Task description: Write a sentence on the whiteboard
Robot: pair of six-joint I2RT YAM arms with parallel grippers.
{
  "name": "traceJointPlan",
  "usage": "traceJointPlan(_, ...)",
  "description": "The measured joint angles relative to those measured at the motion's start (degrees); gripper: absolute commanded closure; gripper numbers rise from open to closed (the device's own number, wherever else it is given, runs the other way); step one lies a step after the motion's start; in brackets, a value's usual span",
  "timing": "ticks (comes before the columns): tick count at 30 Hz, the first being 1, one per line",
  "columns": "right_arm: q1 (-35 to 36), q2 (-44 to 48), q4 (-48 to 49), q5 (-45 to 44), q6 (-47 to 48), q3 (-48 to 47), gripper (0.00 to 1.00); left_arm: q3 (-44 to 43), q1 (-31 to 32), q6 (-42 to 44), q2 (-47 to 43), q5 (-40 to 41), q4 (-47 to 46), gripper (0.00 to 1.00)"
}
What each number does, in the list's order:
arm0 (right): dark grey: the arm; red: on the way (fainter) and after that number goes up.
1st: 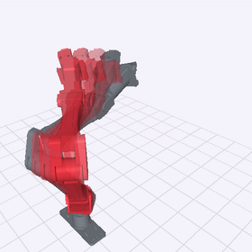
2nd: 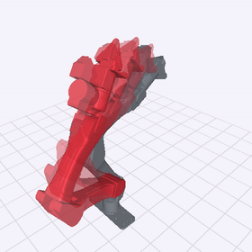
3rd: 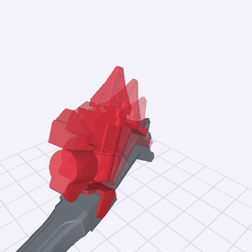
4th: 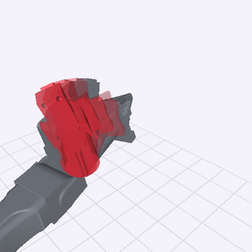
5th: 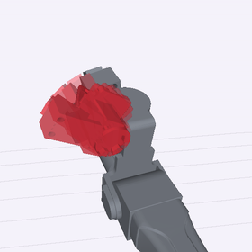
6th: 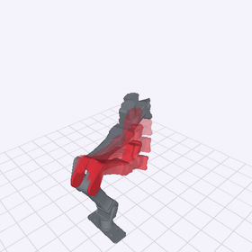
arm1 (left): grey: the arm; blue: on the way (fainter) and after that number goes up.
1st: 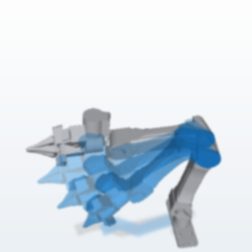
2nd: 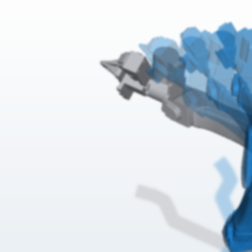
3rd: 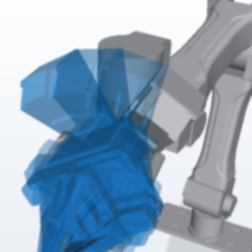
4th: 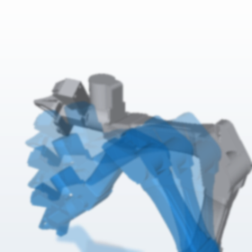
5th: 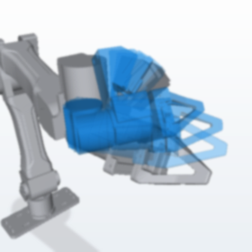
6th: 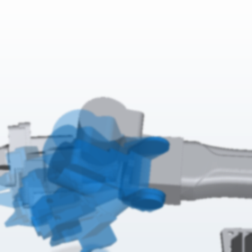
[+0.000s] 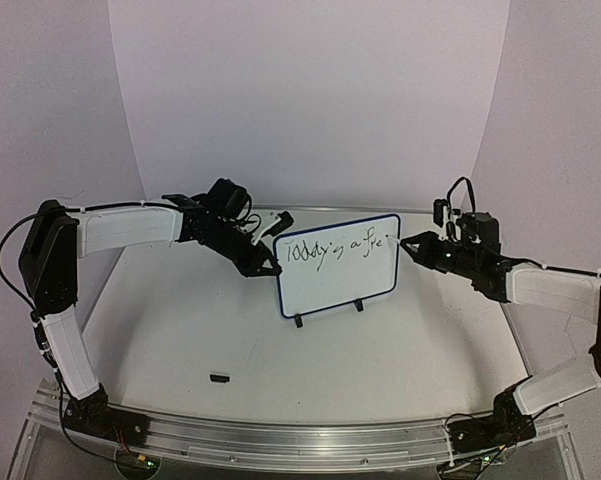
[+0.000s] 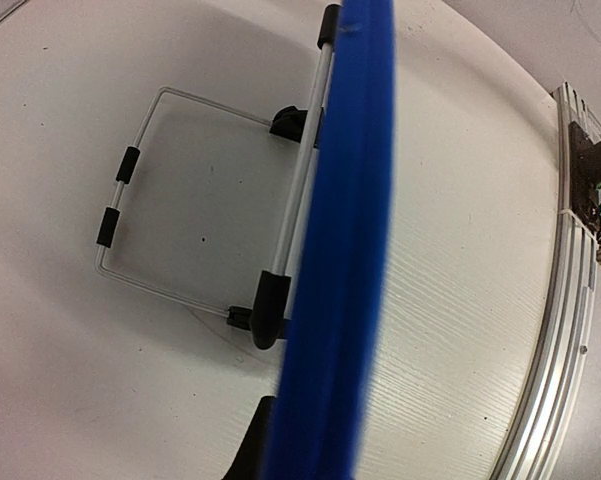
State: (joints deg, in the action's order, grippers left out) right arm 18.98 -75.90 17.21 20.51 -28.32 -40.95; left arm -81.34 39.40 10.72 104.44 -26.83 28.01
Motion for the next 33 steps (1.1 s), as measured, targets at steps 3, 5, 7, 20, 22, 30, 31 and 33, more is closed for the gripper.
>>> traceJointPlan(3,0.0,-0.6,0.0,0.2,0.0,0.0,1.0,0.0,0.0,0.0,0.0,0.0,0.0,1.0)
traceJointPlan(5,0.0,-0.8,0.0,0.4,0.0,0.0,1.0,0.0,0.0,0.0,0.0,0.0,0.0,1.0)
traceJointPlan(7,0.0,-0.9,0.0,0.5,0.0,-0.1,1.0,0.0,0.0,0.0,0.0,0.0,0.0,1.0)
traceJointPlan(20,0.0,-0.9,0.0,1.2,0.0,-0.2,1.0,0.0,0.0,0.0,0.0,0.0,0.0,1.0)
traceJointPlan(22,0.0,-0.9,-0.1,1.1,0.0,-0.2,1.0,0.0,0.0,0.0,0.0,0.0,0.0,1.0)
traceJointPlan(30,0.0,-0.9,-0.1,1.0,0.0,-0.2,1.0,0.0,0.0,0.0,0.0,0.0,0.0,1.0)
traceJointPlan(31,0.0,-0.9,-0.1,1.0,0.0,-0.2,1.0,0.0,0.0,0.0,0.0,0.0,0.0,1.0)
traceJointPlan(33,0.0,-1.0,-0.1,1.0,0.0,-0.2,1.0,0.0,0.0,0.0,0.0,0.0,0.0,1.0)
